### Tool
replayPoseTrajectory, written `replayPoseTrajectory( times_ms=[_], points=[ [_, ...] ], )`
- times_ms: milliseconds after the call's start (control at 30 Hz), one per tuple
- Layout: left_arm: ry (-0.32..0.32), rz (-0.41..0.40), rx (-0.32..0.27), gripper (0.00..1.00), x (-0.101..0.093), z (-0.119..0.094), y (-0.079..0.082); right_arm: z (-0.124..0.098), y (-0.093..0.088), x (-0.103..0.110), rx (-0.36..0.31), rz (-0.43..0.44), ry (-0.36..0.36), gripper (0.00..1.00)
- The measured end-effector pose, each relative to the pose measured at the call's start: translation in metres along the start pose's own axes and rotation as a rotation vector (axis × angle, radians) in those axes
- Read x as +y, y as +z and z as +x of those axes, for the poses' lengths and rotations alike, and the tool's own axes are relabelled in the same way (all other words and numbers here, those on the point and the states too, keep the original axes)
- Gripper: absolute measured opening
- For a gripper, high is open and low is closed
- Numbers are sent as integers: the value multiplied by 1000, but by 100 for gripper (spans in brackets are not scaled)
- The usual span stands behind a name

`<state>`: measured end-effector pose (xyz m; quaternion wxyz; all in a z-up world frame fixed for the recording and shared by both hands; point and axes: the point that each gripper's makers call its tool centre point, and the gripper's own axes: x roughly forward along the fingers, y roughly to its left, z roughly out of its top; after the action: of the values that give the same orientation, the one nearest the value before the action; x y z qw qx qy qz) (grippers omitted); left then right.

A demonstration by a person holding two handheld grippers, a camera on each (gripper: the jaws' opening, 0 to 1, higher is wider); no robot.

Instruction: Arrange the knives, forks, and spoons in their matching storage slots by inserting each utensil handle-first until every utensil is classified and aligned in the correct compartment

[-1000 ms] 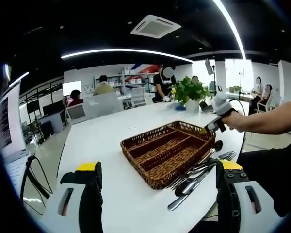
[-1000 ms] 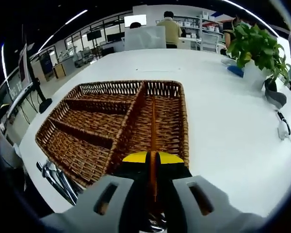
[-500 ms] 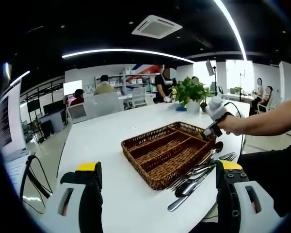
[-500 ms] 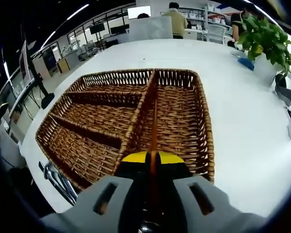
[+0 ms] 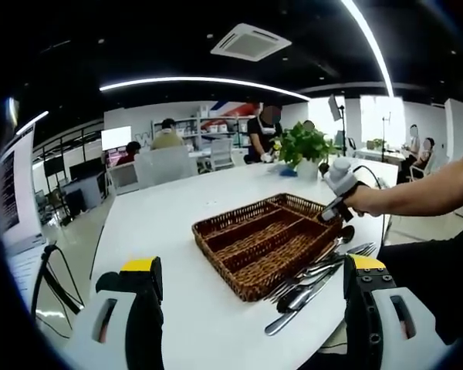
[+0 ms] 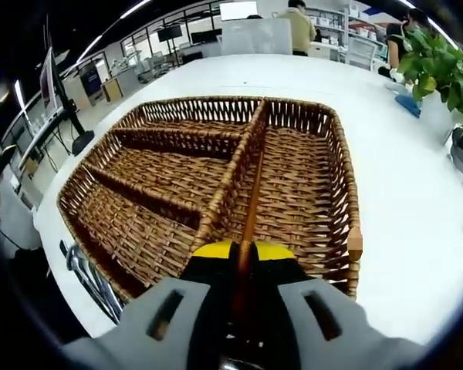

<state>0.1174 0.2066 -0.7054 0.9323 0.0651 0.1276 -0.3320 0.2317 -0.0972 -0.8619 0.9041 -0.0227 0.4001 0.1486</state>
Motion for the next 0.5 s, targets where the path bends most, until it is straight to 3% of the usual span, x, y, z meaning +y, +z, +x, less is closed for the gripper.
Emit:
replayPoseTrajectory(
  times_ms=[167,400,467,500],
  points=[
    [0,0,8,100,0,-1,-3,4,2,-1,-3,-114,-23,5],
    [3,4,3,100,2,-4,-1,5,2,-4,-3,-130,-10,6],
    [4,6,1,100,4,-5,0,0,6,2,-33,-155,12,7],
    [5,7,2,100,5,-5,0,-3,16,2,-79,-161,13,9]
  ],
)
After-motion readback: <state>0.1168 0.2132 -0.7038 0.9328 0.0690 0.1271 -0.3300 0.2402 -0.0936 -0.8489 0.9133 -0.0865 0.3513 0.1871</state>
